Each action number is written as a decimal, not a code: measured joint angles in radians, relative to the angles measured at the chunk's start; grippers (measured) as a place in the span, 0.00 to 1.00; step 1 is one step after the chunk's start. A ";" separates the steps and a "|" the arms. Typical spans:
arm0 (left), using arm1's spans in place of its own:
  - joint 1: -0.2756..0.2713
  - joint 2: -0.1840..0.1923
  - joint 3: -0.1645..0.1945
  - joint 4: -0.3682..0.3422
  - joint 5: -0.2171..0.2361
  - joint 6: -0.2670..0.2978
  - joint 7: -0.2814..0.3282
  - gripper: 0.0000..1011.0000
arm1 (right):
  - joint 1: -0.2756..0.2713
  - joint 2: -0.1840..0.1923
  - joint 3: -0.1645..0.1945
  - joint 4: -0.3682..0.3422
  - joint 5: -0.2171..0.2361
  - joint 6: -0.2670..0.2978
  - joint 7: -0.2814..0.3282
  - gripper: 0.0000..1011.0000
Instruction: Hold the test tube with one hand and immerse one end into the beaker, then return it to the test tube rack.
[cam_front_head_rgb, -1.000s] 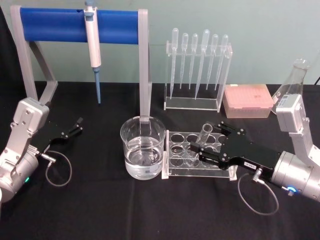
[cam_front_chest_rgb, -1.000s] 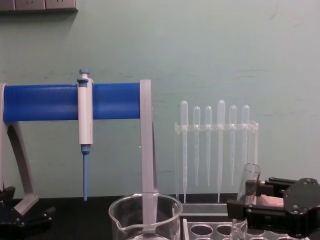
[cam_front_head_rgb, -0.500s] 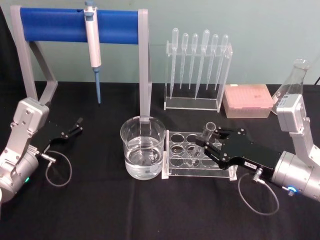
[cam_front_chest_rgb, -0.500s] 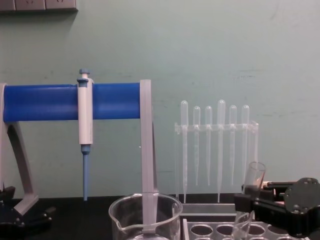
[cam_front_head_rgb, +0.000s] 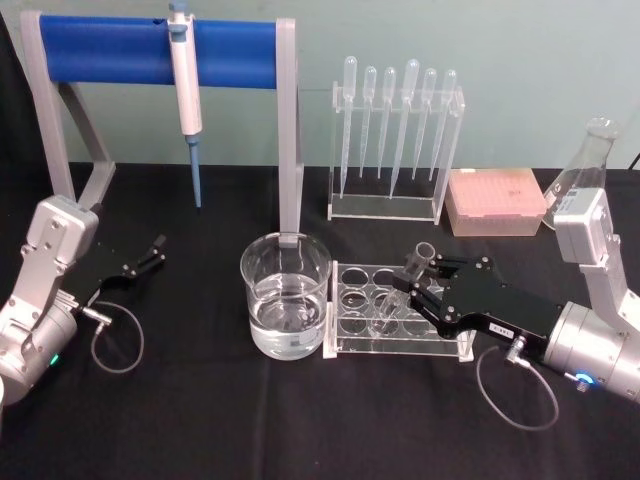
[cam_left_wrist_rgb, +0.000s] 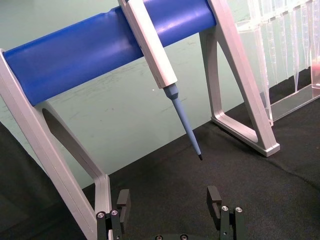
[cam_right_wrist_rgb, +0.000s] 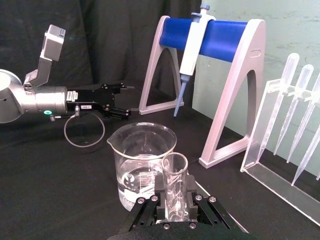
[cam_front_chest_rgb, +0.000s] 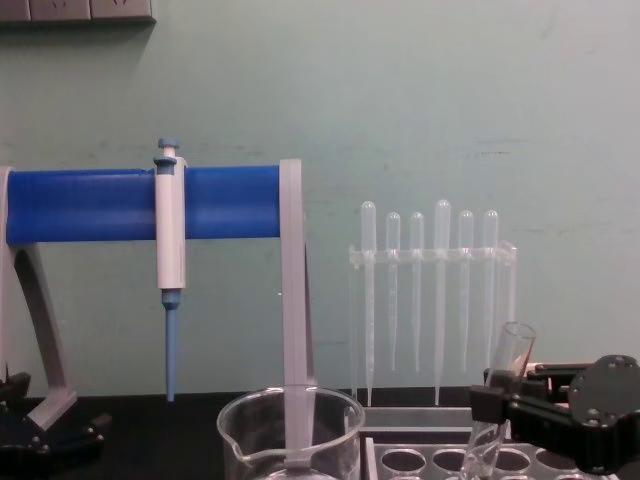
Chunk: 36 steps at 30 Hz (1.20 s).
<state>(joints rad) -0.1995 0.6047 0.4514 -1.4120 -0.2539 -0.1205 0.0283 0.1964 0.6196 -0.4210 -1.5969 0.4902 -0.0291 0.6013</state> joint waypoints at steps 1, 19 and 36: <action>0.000 0.000 0.000 0.000 0.000 0.000 0.000 0.99 | 0.000 0.000 0.000 0.000 0.000 0.000 0.000 0.23; 0.000 0.000 0.000 0.000 0.000 0.000 0.000 0.99 | 0.160 0.077 -0.019 -0.076 0.026 0.173 0.072 0.23; 0.000 0.000 0.000 0.000 0.000 0.000 0.000 0.99 | 0.280 0.110 -0.037 -0.105 0.088 0.290 0.076 0.23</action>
<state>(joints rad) -0.1995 0.6047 0.4514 -1.4120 -0.2539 -0.1205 0.0282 0.4760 0.7297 -0.4585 -1.7024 0.5786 0.2606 0.6771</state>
